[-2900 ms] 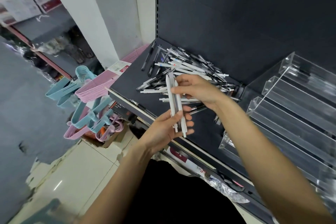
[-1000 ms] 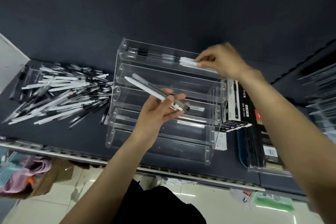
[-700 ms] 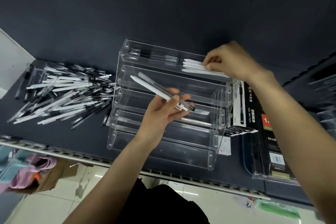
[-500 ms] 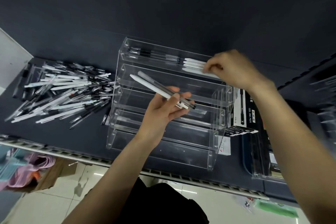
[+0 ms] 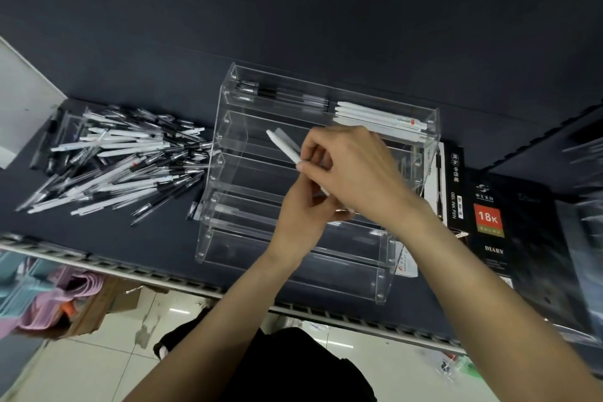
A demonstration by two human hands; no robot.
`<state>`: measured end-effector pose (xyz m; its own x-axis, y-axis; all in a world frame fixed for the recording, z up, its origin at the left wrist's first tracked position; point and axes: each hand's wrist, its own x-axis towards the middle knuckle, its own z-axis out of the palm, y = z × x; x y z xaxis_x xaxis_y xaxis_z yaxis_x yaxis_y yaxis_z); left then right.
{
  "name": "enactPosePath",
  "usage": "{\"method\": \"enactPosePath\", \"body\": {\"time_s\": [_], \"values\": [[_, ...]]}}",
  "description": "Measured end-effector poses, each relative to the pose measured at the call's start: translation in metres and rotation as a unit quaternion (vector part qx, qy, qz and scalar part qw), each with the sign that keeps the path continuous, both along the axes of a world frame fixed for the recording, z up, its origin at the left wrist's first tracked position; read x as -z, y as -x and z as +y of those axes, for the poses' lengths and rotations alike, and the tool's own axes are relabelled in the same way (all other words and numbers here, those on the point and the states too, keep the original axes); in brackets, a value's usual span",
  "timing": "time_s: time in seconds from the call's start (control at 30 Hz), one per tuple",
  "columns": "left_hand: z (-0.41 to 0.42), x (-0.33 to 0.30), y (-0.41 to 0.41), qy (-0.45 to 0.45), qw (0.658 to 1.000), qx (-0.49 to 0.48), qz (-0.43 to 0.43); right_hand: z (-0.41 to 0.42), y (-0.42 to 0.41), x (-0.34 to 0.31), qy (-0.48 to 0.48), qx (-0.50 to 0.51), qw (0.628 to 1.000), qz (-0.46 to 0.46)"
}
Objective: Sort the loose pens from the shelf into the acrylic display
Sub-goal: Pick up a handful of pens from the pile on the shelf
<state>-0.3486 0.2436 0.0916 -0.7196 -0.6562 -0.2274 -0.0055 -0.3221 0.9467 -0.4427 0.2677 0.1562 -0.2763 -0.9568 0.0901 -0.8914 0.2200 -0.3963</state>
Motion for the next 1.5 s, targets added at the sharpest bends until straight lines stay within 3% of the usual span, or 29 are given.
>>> {"method": "enactPosePath", "body": {"time_s": [0.2, 0.37, 0.47, 0.57, 0.67, 0.77, 0.83, 1.03, 1.17, 1.37, 1.5], "values": [[0.004, 0.003, 0.0, 0.052, 0.998, 0.013, -0.036, 0.0, -0.004, -0.002, -0.043, 0.013, 0.999, 0.027], [0.005, 0.005, 0.002, 0.073, 0.997, 0.01, -0.038, -0.002, -0.003, 0.003, -0.019, 0.046, 0.998, 0.038], [0.007, 0.005, 0.001, 0.06, 0.998, -0.015, 0.0, -0.001, 0.002, 0.004, 0.02, 0.084, 0.992, -0.09], [0.006, 0.006, -0.006, 0.0, 0.998, -0.048, 0.046, 0.002, 0.027, 0.001, 0.112, 0.139, 0.952, -0.248], [0.001, 0.008, -0.012, -0.03, 0.997, -0.051, 0.052, 0.006, 0.067, -0.008, 0.154, 0.147, 0.964, -0.161], [-0.003, 0.008, -0.014, -0.042, 0.997, -0.035, 0.05, 0.005, 0.097, -0.009, 0.068, 0.108, 0.992, 0.012], [-0.004, 0.007, -0.014, -0.047, 0.997, -0.035, 0.052, 0.0, 0.107, -0.004, 0.001, 0.089, 0.994, 0.068], [-0.008, 0.009, -0.017, -0.016, 0.999, -0.039, 0.029, -0.011, 0.122, 0.003, -0.072, 0.052, 0.996, -0.006], [-0.01, 0.008, -0.023, -0.058, 0.996, -0.064, 0.023, -0.015, 0.125, -0.005, -0.114, 0.03, 0.992, -0.05], [-0.017, 0.01, -0.031, -0.069, 0.993, -0.09, 0.018, -0.006, 0.114, -0.007, -0.15, 0.042, 0.986, 0.059], [-0.017, 0.013, -0.036, -0.042, 0.995, -0.086, 0.011, 0.004, 0.101, 0.005, -0.102, 0.072, 0.987, 0.099]]}}
